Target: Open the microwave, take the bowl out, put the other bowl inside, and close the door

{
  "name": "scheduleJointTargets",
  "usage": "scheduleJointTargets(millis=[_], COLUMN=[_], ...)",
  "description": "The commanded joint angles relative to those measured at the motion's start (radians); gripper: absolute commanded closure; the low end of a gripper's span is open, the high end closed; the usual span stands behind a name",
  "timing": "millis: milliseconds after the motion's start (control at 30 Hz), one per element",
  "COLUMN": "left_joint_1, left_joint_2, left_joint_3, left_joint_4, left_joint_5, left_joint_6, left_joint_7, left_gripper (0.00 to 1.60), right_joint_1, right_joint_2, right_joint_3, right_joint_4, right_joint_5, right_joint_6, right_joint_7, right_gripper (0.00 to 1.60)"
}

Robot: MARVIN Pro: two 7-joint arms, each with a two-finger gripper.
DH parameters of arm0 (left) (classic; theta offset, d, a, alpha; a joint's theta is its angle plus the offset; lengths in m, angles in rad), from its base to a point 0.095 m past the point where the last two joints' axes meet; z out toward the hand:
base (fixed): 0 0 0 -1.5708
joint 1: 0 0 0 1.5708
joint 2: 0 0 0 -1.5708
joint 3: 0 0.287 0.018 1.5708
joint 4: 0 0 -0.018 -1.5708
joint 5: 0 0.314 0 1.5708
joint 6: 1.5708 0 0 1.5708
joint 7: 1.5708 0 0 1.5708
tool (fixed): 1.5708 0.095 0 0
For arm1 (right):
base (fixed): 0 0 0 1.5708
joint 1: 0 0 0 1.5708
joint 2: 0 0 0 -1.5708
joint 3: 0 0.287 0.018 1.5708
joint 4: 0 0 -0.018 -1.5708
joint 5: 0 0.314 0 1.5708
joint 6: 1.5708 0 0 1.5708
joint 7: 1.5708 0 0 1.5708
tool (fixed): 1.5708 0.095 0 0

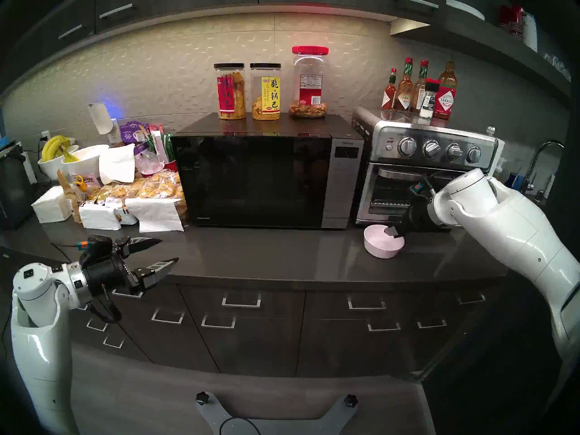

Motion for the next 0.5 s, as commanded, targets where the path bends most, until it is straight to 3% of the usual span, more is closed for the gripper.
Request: scheduleJointTargets(millis=[0,200,233,267,467], left_joint_1=[0.0,0.0,0.0,0.0,0.0], left_joint_2=[0.0,0.0,0.0,0.0,0.0], left_joint_3=[0.0,0.0,0.0,0.0,0.0], left_joint_4=[-0.012,-0.012,-0.012,-0.012,-0.012], left_joint_5=[-0.003,-0.003,-0.003,-0.003,-0.003], left_joint_6=[0.002,0.002,0.002,0.002,0.002], left_joint_7=[-0.003,-0.003,-0.002,-0.002,-0.002], left_gripper=[0.0,0.0,0.0,0.0,0.0], right_joint_1=[-0.005,-0.027,-0.032,-0.042,-0.058], right_joint_2=[0.062,0.079,0.081,0.084,0.074], right_joint_3=[0.041,0.052,0.054,0.058,0.062], right_joint_4=[-0.072,-0.12,-0.129,-0.149,-0.184], right_joint_5=[0.042,0.079,0.086,0.101,0.13], right_joint_6=[-0.002,0.004,0.005,0.009,0.021], right_joint_7=[-0.005,-0.014,-0.021,-0.032,-0.058], right_gripper=[0.46,0.54,0.73,0.83,0.87])
